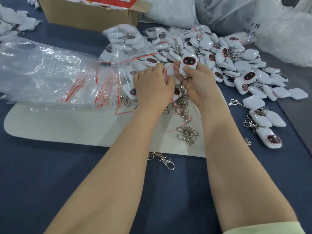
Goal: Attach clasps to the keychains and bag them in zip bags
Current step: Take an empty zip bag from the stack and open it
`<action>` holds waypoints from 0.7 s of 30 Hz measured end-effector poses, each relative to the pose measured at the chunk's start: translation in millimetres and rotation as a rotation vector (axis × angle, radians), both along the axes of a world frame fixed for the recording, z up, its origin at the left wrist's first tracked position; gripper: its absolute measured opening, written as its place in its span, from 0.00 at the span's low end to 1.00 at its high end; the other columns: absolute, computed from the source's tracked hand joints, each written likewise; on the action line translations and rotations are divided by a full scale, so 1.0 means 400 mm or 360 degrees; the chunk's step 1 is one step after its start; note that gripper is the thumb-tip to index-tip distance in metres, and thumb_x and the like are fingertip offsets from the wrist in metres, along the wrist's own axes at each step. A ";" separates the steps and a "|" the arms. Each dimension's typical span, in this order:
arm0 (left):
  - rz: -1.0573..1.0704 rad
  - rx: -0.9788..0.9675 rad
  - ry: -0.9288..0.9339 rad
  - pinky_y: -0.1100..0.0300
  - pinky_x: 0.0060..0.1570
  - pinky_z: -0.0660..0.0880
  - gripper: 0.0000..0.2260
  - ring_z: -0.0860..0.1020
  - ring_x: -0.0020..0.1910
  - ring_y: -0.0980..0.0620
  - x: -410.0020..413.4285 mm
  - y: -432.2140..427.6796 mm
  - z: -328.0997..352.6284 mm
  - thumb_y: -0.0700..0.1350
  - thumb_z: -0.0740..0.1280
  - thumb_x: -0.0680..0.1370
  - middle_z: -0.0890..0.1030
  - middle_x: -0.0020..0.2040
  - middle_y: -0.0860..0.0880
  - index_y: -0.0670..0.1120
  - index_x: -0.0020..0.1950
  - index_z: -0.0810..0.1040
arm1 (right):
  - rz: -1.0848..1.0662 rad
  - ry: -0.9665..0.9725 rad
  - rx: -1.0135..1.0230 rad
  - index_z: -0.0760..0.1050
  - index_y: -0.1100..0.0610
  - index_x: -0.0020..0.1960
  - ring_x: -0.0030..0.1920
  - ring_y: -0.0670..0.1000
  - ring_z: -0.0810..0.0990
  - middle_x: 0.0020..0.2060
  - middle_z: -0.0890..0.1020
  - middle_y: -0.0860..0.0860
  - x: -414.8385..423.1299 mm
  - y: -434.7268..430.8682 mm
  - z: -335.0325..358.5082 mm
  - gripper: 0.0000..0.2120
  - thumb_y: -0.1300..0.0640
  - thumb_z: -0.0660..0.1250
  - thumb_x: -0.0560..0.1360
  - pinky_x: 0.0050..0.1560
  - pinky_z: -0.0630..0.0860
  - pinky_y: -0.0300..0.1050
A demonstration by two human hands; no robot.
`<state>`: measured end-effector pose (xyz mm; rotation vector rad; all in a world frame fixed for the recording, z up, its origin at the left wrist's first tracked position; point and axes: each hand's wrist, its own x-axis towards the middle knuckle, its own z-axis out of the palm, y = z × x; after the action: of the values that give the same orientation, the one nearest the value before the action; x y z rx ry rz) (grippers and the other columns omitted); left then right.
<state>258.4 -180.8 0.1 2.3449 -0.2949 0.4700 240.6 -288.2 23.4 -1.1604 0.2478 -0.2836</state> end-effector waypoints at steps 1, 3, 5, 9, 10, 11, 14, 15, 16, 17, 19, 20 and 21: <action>-0.0002 -0.0010 0.0002 0.55 0.61 0.60 0.10 0.74 0.52 0.47 -0.001 0.000 0.001 0.49 0.59 0.77 0.75 0.44 0.51 0.46 0.52 0.75 | -0.0025 0.0012 -0.0023 0.68 0.72 0.64 0.47 0.52 0.81 0.50 0.80 0.61 0.000 0.000 0.004 0.14 0.73 0.55 0.80 0.52 0.79 0.42; -0.0002 -0.0060 0.0012 0.55 0.62 0.59 0.10 0.74 0.52 0.47 -0.002 0.000 0.004 0.49 0.59 0.77 0.77 0.46 0.50 0.45 0.53 0.75 | -0.0096 0.0052 -0.0097 0.66 0.71 0.66 0.48 0.53 0.81 0.53 0.79 0.63 0.004 0.000 0.012 0.16 0.72 0.57 0.79 0.51 0.79 0.41; 0.0006 -0.0158 0.0039 0.55 0.62 0.61 0.08 0.75 0.49 0.46 -0.004 0.001 0.011 0.48 0.60 0.77 0.79 0.46 0.49 0.45 0.51 0.73 | -0.0151 0.0084 -0.0275 0.67 0.69 0.64 0.50 0.54 0.82 0.54 0.79 0.62 0.011 -0.003 0.022 0.14 0.69 0.60 0.79 0.53 0.80 0.42; 0.0023 -0.0343 0.0108 0.53 0.59 0.67 0.04 0.77 0.45 0.47 -0.012 0.003 0.028 0.46 0.62 0.76 0.78 0.44 0.49 0.46 0.44 0.70 | -0.0193 0.0178 -0.0803 0.71 0.60 0.51 0.37 0.48 0.81 0.42 0.77 0.53 0.010 -0.014 0.060 0.06 0.63 0.67 0.77 0.49 0.82 0.44; 0.0021 -0.0384 0.0125 0.53 0.59 0.67 0.04 0.77 0.45 0.47 -0.014 0.003 0.032 0.46 0.62 0.76 0.78 0.44 0.49 0.46 0.43 0.70 | -0.0202 0.0238 -0.0936 0.71 0.59 0.51 0.31 0.46 0.80 0.39 0.77 0.52 0.007 -0.020 0.070 0.07 0.61 0.69 0.76 0.42 0.82 0.41; 0.0015 -0.0423 0.0138 0.52 0.58 0.68 0.04 0.77 0.45 0.47 -0.017 0.003 0.036 0.45 0.63 0.75 0.78 0.45 0.49 0.46 0.43 0.71 | -0.0191 0.0301 -0.1030 0.70 0.58 0.51 0.27 0.44 0.78 0.36 0.78 0.51 0.002 -0.028 0.080 0.09 0.60 0.70 0.75 0.35 0.80 0.38; -0.0015 -0.0489 0.0163 0.48 0.55 0.72 0.04 0.77 0.46 0.47 -0.021 0.002 0.045 0.45 0.64 0.75 0.77 0.45 0.50 0.46 0.43 0.72 | -0.0045 0.0495 -0.1284 0.72 0.58 0.46 0.20 0.42 0.74 0.27 0.79 0.51 -0.016 -0.048 0.108 0.10 0.58 0.73 0.73 0.23 0.70 0.32; -0.0020 -0.0492 0.0166 0.47 0.54 0.72 0.04 0.77 0.46 0.47 -0.022 0.002 0.047 0.45 0.64 0.75 0.77 0.45 0.50 0.45 0.43 0.72 | 0.0033 0.0561 -0.1407 0.73 0.58 0.42 0.20 0.43 0.74 0.24 0.79 0.51 -0.022 -0.053 0.115 0.10 0.58 0.74 0.72 0.22 0.69 0.32; -0.0018 -0.0492 0.0166 0.47 0.54 0.72 0.04 0.77 0.46 0.47 -0.023 0.002 0.049 0.45 0.64 0.75 0.76 0.45 0.50 0.45 0.43 0.72 | 0.0126 0.0615 -0.1503 0.74 0.58 0.40 0.20 0.43 0.74 0.22 0.79 0.50 -0.026 -0.057 0.120 0.09 0.58 0.74 0.71 0.22 0.69 0.32; -0.0014 -0.0491 0.0161 0.47 0.53 0.72 0.04 0.77 0.46 0.47 -0.023 0.002 0.051 0.45 0.64 0.74 0.76 0.44 0.50 0.45 0.42 0.73 | 0.0210 0.0655 -0.1556 0.76 0.57 0.39 0.22 0.44 0.75 0.21 0.79 0.49 -0.028 -0.060 0.121 0.08 0.58 0.74 0.71 0.24 0.72 0.34; -0.0009 -0.0491 0.0147 0.48 0.53 0.72 0.05 0.76 0.46 0.47 -0.026 0.000 0.056 0.46 0.65 0.74 0.75 0.44 0.51 0.45 0.42 0.72 | 0.0307 0.0655 -0.1553 0.79 0.56 0.41 0.28 0.48 0.78 0.25 0.80 0.51 -0.026 -0.058 0.116 0.05 0.59 0.74 0.71 0.37 0.82 0.42; -0.0004 -0.0491 0.0135 0.48 0.53 0.72 0.06 0.76 0.47 0.46 -0.027 -0.001 0.059 0.47 0.65 0.74 0.75 0.44 0.51 0.46 0.41 0.72 | 0.0345 0.0611 -0.1508 0.80 0.57 0.44 0.31 0.50 0.79 0.29 0.82 0.53 -0.023 -0.053 0.110 0.03 0.60 0.73 0.72 0.45 0.82 0.47; 0.0003 -0.0493 0.0121 0.49 0.53 0.71 0.06 0.75 0.47 0.46 -0.028 -0.001 0.061 0.47 0.65 0.74 0.74 0.44 0.51 0.46 0.41 0.71 | 0.0379 0.0554 -0.1436 0.80 0.58 0.47 0.32 0.51 0.80 0.33 0.82 0.57 -0.021 -0.042 0.103 0.04 0.62 0.72 0.72 0.49 0.82 0.50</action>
<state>247.2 -181.2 24.6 2.0555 -0.1702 0.3958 232.3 -305.0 64.5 -2.1200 0.2912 0.0419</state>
